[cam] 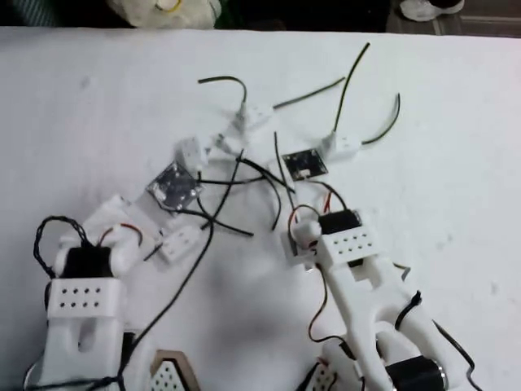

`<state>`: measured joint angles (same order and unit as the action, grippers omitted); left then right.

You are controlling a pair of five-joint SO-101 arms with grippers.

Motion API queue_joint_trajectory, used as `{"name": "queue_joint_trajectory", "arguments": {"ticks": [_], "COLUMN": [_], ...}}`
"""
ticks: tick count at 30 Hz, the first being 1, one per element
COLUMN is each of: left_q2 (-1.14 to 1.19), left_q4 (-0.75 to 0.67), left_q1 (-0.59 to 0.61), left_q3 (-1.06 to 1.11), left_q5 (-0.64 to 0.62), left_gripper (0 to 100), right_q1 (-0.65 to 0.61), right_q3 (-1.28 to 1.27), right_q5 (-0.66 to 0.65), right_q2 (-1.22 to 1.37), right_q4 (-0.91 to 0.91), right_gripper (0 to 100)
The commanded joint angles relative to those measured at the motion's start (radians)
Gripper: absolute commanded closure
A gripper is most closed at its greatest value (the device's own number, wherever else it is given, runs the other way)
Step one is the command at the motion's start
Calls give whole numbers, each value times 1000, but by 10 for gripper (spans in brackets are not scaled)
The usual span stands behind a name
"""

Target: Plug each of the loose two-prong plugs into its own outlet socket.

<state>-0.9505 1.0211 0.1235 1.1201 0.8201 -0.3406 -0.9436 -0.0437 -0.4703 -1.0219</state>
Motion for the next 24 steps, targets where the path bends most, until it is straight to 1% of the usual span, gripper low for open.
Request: {"name": "queue_joint_trajectory", "arguments": {"ticks": [1,2,5,8,10,13,16,20,24], "left_q2": [97,134,214,208,176,87,-38,-213,-331], "left_q4": [-26,-25,-15,48,83,114,121,121,120], "left_q1": [10,21,50,67,67,67,65,61,59], "left_q3": [-44,-63,-121,-167,-189,-198,-195,-192,-192], "left_q5": [-15,-18,-86,-147,-216,-344,-428,-493,-532], "left_gripper": [819,821,847,876,890,902,899,898,902], "right_q1": [13,13,5,-22,-44,-68,-94,-162,-223], "right_q3": [6,6,23,66,84,87,87,87,87], "right_q5": [8,8,2,2,2,2,-2,-71,-75], "right_q2": [-36,-36,-54,-147,-240,-397,-542,-680,-756], "right_q4": [13,10,-44,-159,-222,-255,-255,-260,-257], "right_gripper": [981,981,981,981,981,981,981,981,981]}}
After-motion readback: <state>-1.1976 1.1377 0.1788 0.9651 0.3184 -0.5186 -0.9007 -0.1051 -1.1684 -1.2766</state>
